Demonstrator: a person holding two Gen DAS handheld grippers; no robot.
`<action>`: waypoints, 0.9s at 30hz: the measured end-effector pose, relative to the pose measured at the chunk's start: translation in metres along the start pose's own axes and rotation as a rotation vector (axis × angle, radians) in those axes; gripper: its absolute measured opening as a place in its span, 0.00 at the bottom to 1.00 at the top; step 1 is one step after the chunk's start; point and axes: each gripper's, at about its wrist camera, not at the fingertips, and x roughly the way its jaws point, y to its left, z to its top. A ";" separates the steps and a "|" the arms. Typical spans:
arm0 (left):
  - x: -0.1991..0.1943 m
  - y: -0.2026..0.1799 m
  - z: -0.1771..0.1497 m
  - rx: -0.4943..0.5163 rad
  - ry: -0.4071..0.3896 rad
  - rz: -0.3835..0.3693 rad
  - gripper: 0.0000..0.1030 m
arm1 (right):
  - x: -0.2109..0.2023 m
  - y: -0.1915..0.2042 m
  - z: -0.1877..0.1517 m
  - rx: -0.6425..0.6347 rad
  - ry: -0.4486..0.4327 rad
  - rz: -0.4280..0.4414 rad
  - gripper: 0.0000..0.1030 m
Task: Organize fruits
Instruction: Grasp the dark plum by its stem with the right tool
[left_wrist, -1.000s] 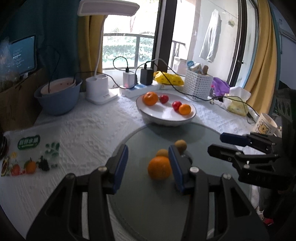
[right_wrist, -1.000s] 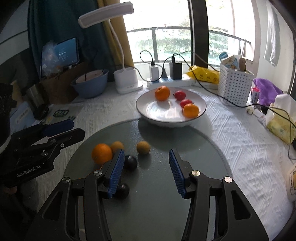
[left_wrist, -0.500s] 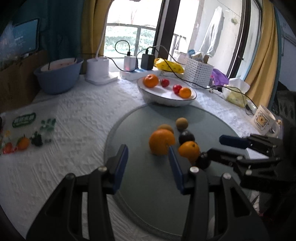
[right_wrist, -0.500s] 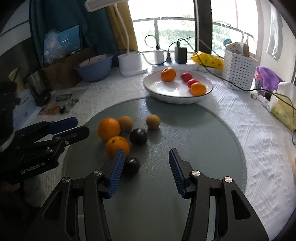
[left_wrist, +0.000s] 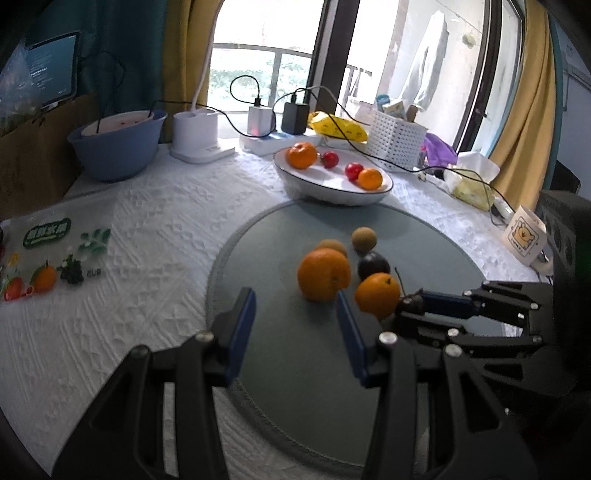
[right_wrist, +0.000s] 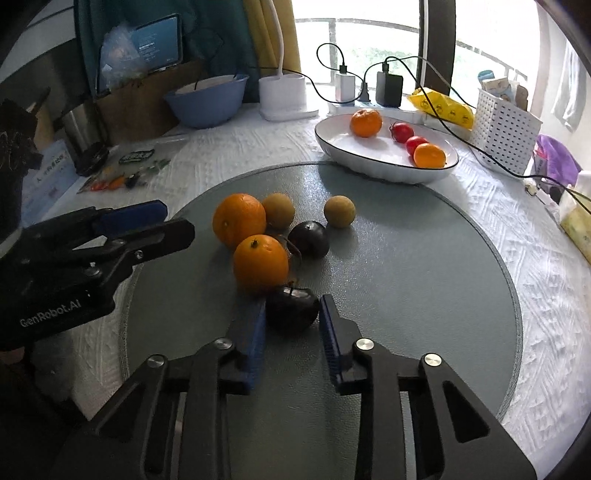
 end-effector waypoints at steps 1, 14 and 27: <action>0.000 -0.001 0.000 0.002 0.000 -0.001 0.46 | -0.001 -0.001 0.000 0.001 -0.004 0.003 0.29; 0.008 -0.045 0.004 0.104 0.026 -0.046 0.46 | -0.018 -0.041 -0.004 0.084 -0.061 -0.021 0.29; 0.030 -0.065 0.003 0.169 0.064 -0.027 0.45 | -0.025 -0.066 -0.006 0.134 -0.092 -0.014 0.29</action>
